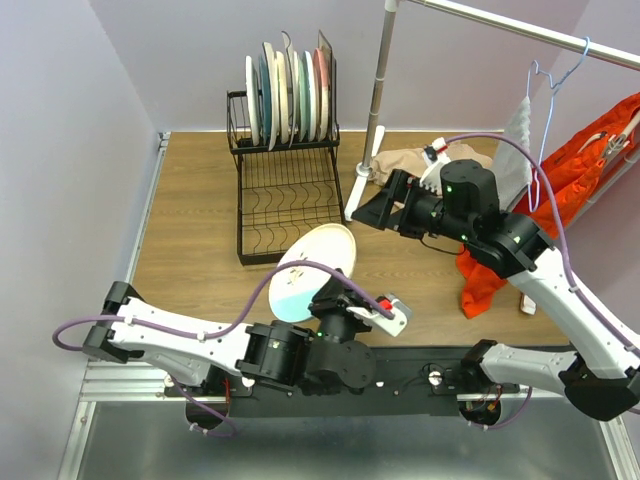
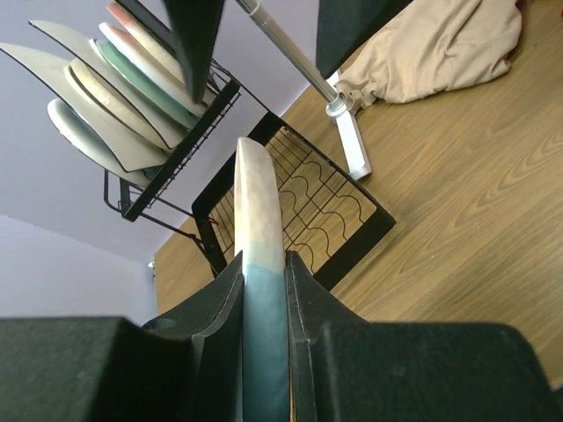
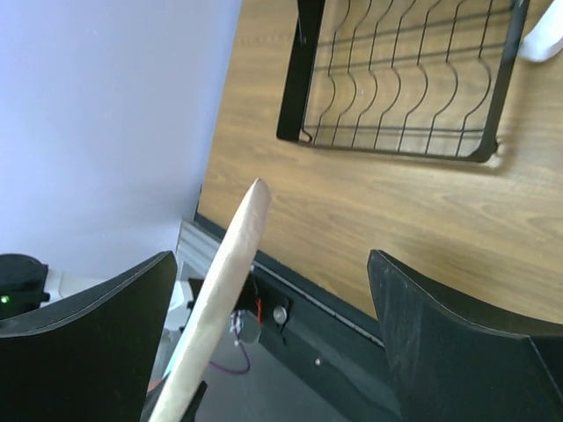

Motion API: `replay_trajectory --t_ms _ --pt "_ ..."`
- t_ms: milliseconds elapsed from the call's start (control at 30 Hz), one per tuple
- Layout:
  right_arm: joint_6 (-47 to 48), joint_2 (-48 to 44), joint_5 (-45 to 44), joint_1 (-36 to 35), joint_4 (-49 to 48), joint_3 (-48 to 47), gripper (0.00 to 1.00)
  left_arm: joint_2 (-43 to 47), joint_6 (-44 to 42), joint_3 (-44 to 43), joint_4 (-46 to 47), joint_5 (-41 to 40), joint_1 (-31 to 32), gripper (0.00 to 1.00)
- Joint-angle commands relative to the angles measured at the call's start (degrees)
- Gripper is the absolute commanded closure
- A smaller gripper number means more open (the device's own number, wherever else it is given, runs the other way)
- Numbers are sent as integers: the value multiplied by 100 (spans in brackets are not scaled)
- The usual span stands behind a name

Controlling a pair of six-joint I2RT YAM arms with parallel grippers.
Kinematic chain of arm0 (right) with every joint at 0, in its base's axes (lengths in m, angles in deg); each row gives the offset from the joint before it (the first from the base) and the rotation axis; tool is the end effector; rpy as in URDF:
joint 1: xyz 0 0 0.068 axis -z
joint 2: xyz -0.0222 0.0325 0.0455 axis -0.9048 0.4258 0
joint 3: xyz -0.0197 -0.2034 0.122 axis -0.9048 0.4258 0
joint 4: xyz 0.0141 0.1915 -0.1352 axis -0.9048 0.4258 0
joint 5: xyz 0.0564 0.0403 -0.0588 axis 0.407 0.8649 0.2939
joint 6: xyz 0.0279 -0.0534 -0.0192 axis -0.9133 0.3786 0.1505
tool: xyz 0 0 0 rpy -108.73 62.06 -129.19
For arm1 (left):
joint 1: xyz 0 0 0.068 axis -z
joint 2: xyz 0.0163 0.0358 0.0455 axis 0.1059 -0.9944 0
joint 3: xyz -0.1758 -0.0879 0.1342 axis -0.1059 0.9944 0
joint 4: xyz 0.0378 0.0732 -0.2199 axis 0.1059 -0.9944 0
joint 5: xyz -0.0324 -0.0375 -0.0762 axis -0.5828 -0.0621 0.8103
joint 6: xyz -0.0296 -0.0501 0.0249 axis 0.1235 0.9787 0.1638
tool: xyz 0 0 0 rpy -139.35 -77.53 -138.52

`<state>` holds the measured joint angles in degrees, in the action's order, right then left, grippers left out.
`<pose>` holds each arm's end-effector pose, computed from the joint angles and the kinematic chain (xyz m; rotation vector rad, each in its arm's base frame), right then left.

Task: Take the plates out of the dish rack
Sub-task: Place the plate at the center of the board.

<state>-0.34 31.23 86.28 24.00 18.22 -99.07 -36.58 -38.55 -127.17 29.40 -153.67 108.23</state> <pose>0.1665 0.1498 0.3843 0.0385 2.1403 1.0434 -0.0052 -0.2514 0.3448 0.7873 1.4455 0.1918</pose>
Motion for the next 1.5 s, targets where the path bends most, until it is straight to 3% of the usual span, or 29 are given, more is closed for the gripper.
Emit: replay_trajectory --t_ms 0,367,600,767,867,1033,1167,1200,1267,1300,1333,1467 --pt "49 57 765 19 59 183 3 -274 -209 -31 232 -597 51 100" --pt "102 118 2058 19 -556 1097 12 -889 -368 -14 241 -544 51 100" --pt "49 31 2524 19 -907 1554 30 -1250 -359 -5 188 -492 51 100" --pt "31 57 2682 19 -996 1897 35 -1452 -272 30 127 -500 51 100" --pt "49 13 2744 19 -1031 2046 42 -1549 -210 4 30 -474 51 100" --pt "67 57 2954 19 -1092 2134 64 -1777 -35 4 -198 -579 51 100" --pt "-21 48 3235 19 -1277 2301 87 -2093 983 -319 -1128 -615 51 100" --pt "-47 31 3288 19 -1381 2354 98 -2190 1221 -417 -1740 -632 51 100" --pt "-109 -57 3377 28 -1479 2442 99 -2523 2467 -706 -2480 -815 59 100" --pt "-118 -84 3377 19 -1549 2460 99 -2681 3019 -830 -3572 -904 51 100" --pt "-118 -145 3368 19 -1593 2469 99 -2874 3468 -909 -3652 -1044 51 100" --pt "-381 -216 3368 19 -1901 2513 99 -3166 3947 -1269 -4135 -1063 77 95"
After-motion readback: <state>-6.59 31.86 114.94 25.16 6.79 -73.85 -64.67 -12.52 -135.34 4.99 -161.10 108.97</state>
